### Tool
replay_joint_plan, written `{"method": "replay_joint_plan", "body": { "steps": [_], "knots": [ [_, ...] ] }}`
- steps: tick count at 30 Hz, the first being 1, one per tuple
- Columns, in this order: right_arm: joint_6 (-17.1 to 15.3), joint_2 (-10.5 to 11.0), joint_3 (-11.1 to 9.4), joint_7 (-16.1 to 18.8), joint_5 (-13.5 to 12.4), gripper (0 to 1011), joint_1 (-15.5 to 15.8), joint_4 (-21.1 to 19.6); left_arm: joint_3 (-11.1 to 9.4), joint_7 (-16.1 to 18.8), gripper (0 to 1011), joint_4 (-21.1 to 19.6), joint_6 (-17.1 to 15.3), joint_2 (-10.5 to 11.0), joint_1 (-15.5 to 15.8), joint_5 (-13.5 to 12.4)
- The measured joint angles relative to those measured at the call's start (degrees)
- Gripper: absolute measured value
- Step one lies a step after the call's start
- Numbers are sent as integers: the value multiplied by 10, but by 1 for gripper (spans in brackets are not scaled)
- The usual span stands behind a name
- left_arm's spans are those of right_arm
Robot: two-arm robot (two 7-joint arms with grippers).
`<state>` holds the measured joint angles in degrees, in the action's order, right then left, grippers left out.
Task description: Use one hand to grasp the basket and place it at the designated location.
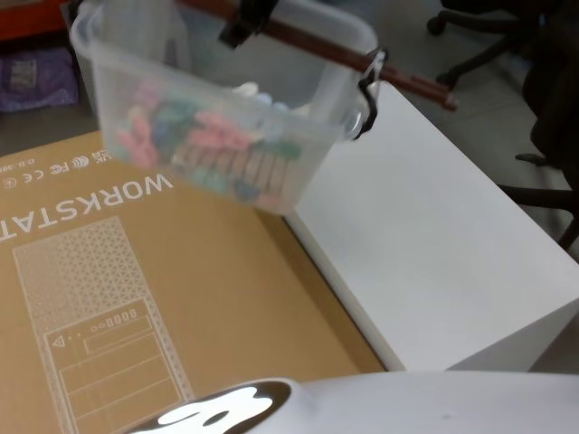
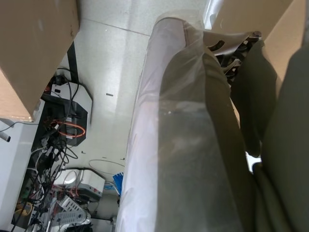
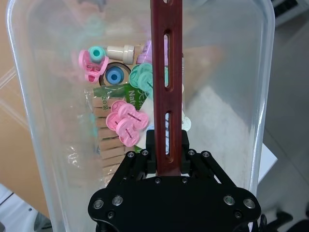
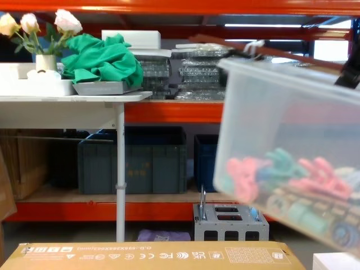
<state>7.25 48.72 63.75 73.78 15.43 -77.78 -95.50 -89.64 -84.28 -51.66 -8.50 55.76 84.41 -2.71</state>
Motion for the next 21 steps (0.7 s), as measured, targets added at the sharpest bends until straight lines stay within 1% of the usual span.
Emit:
{"method": "replay_joint_plan", "body": {
  "steps": [1, 3, 5, 7, 8, 16, 20, 21],
  "knots": [
    [-6, 6, -6, 1, 1, 239, -2, 7, 0, 0, 0, 0, 0, 0, 0, 0],
    [-14, 12, -12, 2, 2, 239, -3, 16, 0, 0, 0, 0, 0, 0, 0, 0],
    [-18, 15, -14, 3, 3, 239, -4, 20, 0, 0, 0, 0, 0, 0, 0, 0],
    [-28, 22, -19, 4, 9, 239, -4, 28, 0, 0, 0, 0, 0, 0, 0, 0],
    [-37, 26, -22, 4, 16, 239, -4, 33, 0, 0, 0, 0, 0, 0, 0, 0],
    [-69, 38, -29, 7, 40, 238, 1, 47, 0, 0, 0, 0, 0, 0, 0, 0],
    [-106, 49, -30, 9, 57, 239, 12, 48, 0, 0, 0, 0, 0, 0, 0, 0],
    [-121, 52, -30, 10, 65, 238, 16, 48, 0, 0, 0, 0, 0, 0, 0, 0]
  ]
}}
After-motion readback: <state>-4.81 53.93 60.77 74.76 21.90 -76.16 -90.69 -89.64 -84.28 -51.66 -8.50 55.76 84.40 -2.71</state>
